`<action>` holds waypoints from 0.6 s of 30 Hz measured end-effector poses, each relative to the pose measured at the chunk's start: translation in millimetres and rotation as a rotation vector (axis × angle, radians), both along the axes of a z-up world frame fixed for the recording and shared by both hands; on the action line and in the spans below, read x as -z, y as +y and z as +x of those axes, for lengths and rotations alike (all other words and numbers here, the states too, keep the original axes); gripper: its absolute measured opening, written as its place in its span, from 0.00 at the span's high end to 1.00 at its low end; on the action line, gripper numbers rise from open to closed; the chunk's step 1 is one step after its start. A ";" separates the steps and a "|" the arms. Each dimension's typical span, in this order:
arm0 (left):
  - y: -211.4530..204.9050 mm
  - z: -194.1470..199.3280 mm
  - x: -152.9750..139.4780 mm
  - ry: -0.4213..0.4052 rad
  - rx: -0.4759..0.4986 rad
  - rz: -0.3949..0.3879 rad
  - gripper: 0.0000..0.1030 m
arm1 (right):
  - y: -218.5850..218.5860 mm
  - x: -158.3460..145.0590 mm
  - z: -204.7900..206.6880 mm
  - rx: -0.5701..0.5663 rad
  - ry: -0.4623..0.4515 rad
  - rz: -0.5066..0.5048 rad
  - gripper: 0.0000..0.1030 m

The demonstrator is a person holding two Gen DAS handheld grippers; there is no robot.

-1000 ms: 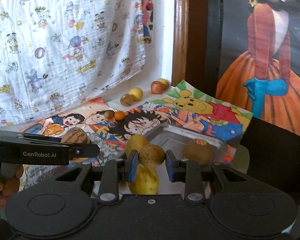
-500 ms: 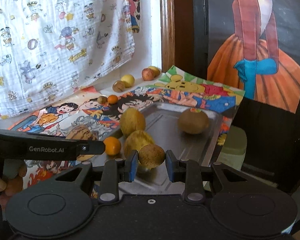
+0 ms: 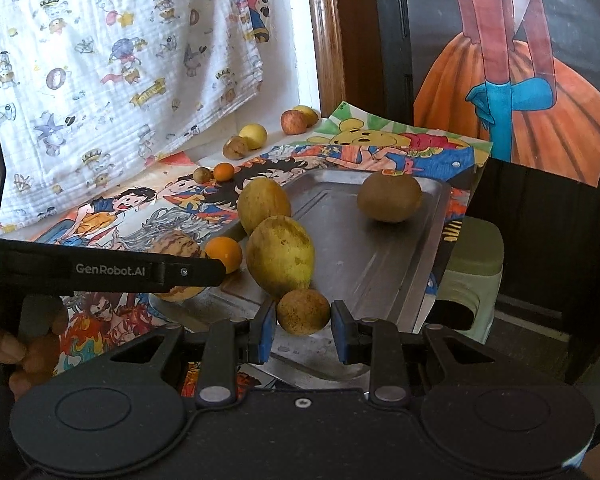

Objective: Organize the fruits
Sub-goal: 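Carry the striped fruit with the left tool while the right tool carries the brown fruit over the tray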

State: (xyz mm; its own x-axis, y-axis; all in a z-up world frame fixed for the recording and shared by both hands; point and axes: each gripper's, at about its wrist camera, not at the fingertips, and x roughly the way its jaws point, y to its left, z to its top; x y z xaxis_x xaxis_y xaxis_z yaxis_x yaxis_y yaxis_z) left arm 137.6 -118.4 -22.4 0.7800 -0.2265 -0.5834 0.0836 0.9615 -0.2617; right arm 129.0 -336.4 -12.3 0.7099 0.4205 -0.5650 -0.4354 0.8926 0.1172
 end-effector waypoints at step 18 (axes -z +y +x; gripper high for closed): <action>-0.3 7.1 12.3 0.014 0.009 -0.020 0.45 | 2.9 14.5 4.1 0.014 0.023 -0.016 0.69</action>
